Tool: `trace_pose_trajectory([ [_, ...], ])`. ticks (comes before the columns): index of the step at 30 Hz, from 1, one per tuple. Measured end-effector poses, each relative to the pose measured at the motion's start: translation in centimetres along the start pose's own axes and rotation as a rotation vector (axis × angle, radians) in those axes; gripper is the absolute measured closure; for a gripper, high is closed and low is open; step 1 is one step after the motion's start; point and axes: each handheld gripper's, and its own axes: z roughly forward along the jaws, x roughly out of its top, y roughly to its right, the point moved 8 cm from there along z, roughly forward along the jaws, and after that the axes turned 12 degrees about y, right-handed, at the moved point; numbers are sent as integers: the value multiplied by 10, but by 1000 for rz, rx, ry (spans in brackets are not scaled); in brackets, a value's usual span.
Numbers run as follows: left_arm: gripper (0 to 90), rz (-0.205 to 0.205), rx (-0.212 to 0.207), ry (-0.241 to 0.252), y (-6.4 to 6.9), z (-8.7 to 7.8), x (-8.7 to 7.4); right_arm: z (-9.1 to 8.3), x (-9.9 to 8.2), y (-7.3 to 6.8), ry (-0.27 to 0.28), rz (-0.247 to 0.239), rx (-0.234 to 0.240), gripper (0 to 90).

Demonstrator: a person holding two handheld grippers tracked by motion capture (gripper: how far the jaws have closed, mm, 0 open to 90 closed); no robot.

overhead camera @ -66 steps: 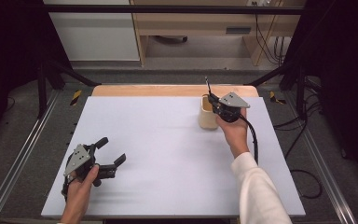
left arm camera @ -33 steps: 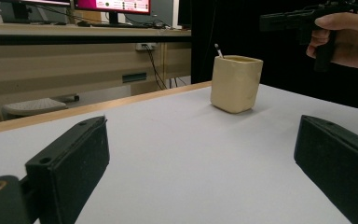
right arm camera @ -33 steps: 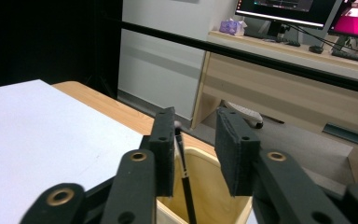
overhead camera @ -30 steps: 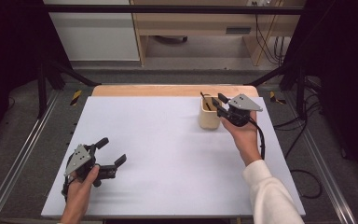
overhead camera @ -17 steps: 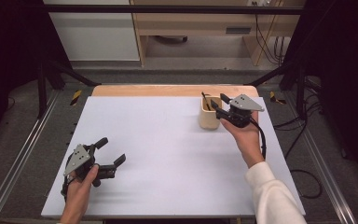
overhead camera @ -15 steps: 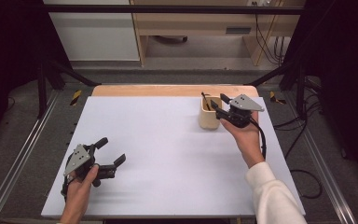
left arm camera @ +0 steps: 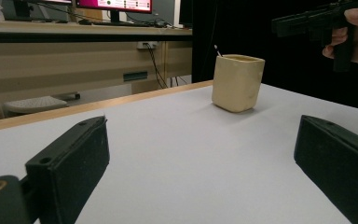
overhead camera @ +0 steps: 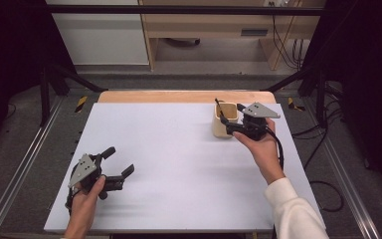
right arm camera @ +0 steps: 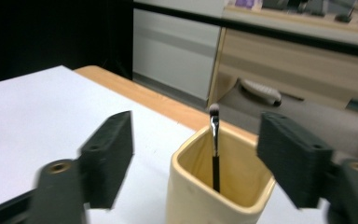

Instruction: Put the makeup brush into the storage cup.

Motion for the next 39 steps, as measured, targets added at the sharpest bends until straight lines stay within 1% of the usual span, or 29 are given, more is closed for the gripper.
trace_pose_trajectory([
  [1, 30, 0, 0, 1, 0, 0, 0, 0, 0, 0, 0, 0, 0, 241],
  [2, 30, -1, 0, 1, 0, 0, 0, 0, -2, -2, -17, 14, 5, 215],
  [3, 30, -1, 0, 2, 0, 0, 0, 0, -2, -2, -17, 14, 5, 215],
  [5, 30, -3, 1, 3, 0, -1, 1, 1, -6, -2, -45, 8, 12, 169],
  [8, 30, -2, 2, 3, -1, -1, 1, -1, -8, -4, -65, 17, -1, 129],
  [10, 30, -1, 3, 3, -1, -1, 1, -3, -7, -5, -43, 12, -21, 119],
  [11, 30, -1, 2, 3, -1, -1, 1, -6, -8, -6, -40, 10, -27, 104],
  [14, 30, -1, 2, 4, -1, -1, 1, -8, -11, -7, -43, 11, -27, 90],
  [16, 30, 0, 1, 4, -1, -1, 1, -10, -14, -7, -46, 14, -38, 82],
  [17, 30, 0, 3, 5, -1, -1, 1, -12, -15, -8, -47, 13, -38, 69],
  [18, 30, 0, 3, 6, -1, -1, 1, -14, -18, -9, -49, 22, -33, 57],
  [20, 30, 0, 4, 6, -1, -1, 1, -15, -19, -9, -48, 22, -33, 56],
  [21, 30, -2, 4, 9, -1, -1, 2, -18, -21, -10, -53, 16, -31, 54],
  [28, 30, -2, 4, 10, -2, -2, 2, -27, -24, -10, -55, 30, -31, 50],
  [30, 30, -2, 3, 11, -2, -2, 3, -33, -23, -9, -51, 31, -33, 46],
  [33, 30, 1, -2, 6, -1, -2, 2, -38, -23, -9, -48, 38, -35, 45],
  [35, 28, 1, -7, 11, -1, -2, 2, -42, -23, -8, -41, 40, -37, 40],
  [36, 26, 0, -8, 12, -1, -2, 3, -47, -24, -8, -43, 39, -36, 38],
  [39, 26, 0, -9, 8, 0, -2, 2, -50, -25, -8, -42, 41, -37, 40],
])
